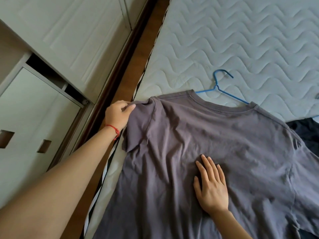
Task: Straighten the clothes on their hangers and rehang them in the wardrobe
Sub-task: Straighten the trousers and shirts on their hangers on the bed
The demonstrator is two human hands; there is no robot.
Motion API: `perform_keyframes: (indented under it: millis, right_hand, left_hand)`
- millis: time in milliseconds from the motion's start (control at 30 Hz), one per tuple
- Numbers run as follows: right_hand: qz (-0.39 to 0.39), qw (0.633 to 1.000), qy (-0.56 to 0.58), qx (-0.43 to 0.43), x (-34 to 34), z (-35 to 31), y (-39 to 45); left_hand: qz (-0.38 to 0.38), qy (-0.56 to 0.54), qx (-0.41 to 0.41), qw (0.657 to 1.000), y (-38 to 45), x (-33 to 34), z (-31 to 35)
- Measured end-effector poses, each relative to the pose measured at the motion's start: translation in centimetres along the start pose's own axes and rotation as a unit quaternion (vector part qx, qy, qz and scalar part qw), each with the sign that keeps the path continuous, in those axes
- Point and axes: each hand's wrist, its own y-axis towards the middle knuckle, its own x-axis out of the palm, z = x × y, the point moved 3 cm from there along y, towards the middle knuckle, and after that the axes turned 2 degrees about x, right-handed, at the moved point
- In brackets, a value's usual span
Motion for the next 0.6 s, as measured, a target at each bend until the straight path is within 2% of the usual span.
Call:
perform_keyframes:
  millis: [133, 200, 267, 367, 433, 500, 600]
  right_hand:
    - [0.009, 1.000, 0.004, -0.002, 0.0, 0.0, 0.0]
    - [0.014, 1.000, 0.005, -0.002, 0.0, 0.0, 0.0]
    - [0.015, 1.000, 0.002, -0.003, 0.0, 0.0, 0.0]
    - [0.010, 1.000, -0.003, -0.002, 0.1, 0.0, 0.0]
    - [0.009, 1.000, 0.000, -0.001, 0.1, 0.1, -0.1]
    - [0.010, 1.000, 0.002, -0.002, 0.1, 0.0, 0.0]
    - [0.012, 1.000, 0.006, -0.003, 0.1, 0.1, 0.0]
  left_hand:
    - [0.043, 0.018, 0.057, 0.997, 0.7, -3.0, 1.4]
    - [0.058, 0.027, 0.046, 0.997, 1.7, -4.3, 1.8]
    - [0.038, 0.057, 0.016, 0.998, 2.5, -5.2, 1.4]
    - [-0.070, 0.096, -0.065, 0.991, 2.6, -5.3, -0.4]
    - [-0.160, 0.049, -0.131, 0.977, 2.1, -5.2, -2.6]
    - [-0.254, 0.015, -0.186, 0.949, 1.2, -5.5, -4.8]
    - [-0.344, 0.071, -0.208, 0.913, -0.2, -6.3, -7.6]
